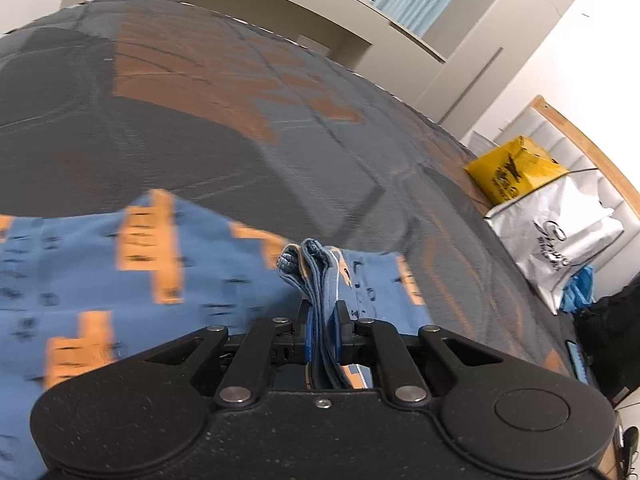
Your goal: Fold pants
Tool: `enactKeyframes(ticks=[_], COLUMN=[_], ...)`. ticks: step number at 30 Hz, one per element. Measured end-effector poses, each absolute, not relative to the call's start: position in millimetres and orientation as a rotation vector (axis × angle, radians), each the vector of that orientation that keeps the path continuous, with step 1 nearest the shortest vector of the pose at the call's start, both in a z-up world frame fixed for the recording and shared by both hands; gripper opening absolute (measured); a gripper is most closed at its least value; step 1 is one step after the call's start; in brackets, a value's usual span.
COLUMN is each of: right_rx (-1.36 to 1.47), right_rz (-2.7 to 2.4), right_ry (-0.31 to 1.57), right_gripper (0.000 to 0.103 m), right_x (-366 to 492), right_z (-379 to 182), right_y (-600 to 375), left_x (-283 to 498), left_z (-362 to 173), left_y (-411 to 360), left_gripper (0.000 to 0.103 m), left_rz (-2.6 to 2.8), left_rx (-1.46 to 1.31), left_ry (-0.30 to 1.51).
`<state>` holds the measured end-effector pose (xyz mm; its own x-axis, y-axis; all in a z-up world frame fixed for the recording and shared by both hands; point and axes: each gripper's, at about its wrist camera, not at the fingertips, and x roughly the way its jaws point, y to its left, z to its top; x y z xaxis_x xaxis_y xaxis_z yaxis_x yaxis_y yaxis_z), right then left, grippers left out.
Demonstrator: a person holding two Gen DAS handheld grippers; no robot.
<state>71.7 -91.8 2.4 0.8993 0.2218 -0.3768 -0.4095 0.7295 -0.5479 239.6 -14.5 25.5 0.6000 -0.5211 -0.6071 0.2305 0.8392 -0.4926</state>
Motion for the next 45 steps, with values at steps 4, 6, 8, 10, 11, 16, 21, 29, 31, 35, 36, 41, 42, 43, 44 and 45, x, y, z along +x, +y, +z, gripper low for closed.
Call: enactKeyframes(ticks=[4, 6, 8, 10, 11, 16, 21, 29, 31, 35, 36, 41, 42, 43, 44, 45], right_rx=[-0.69, -0.694, -0.698, -0.697, -0.697, -0.7, -0.682, -0.613, -0.562, -0.516, -0.505, -0.522, -0.545, -0.565, -0.557, -0.516], right_rz=[0.419, 0.447, 0.464, 0.48, 0.487, 0.518, 0.522, 0.246, 0.142, 0.088, 0.104, 0.124, 0.094, 0.046, -0.004, -0.017], right_ry=[0.304, 0.31, 0.317, 0.327, 0.331, 0.351, 0.344, 0.307, 0.308, 0.326, 0.333, 0.375, 0.388, 0.404, 0.425, 0.439], right_gripper=[0.015, 0.015, 0.015, 0.015, 0.015, 0.015, 0.029, 0.099, 0.103, 0.103, 0.103, 0.103, 0.103, 0.103, 0.103, 0.103], right_x=[71, 73, 76, 77, 77, 78, 79, 96, 117, 162, 176, 221, 227, 232, 239, 241], right_z=[-1, -3, -4, -6, -7, -13, -12, 2, 7, 11, 11, 0, -7, -18, -22, -19], right_y=[-65, -54, -45, -40, -37, -29, -37, -121, -145, -167, -168, -164, -163, -164, -171, -177], left_x=[234, 235, 236, 234, 233, 236, 233, 219, 223, 227, 228, 233, 235, 236, 237, 237], left_z=[21, 16, 13, 11, 10, -3, -8, 10, 8, 0, -2, -13, -14, -15, -16, -17], left_y=[17, 29, 35, 39, 42, 48, 54, 43, 37, 16, 12, 13, 16, 21, 23, 26], left_gripper=[0.01, 0.01, 0.01, 0.01, 0.01, 0.011, 0.029, 0.089, 0.1, 0.102, 0.102, 0.103, 0.103, 0.103, 0.103, 0.103], left_rz=[-0.418, -0.407, -0.401, -0.398, -0.398, -0.385, -0.349, -0.232, -0.197, -0.091, -0.067, -0.043, -0.053, -0.065, -0.069, -0.069], left_rx=[-0.365, -0.358, -0.353, -0.344, -0.34, -0.34, -0.366, -0.267, -0.24, -0.091, -0.049, -0.002, -0.023, -0.049, -0.064, -0.072], left_ry=[0.802, 0.796, 0.798, 0.792, 0.79, 0.824, 0.81, 0.667, 0.664, 0.625, 0.619, 0.625, 0.636, 0.643, 0.644, 0.642])
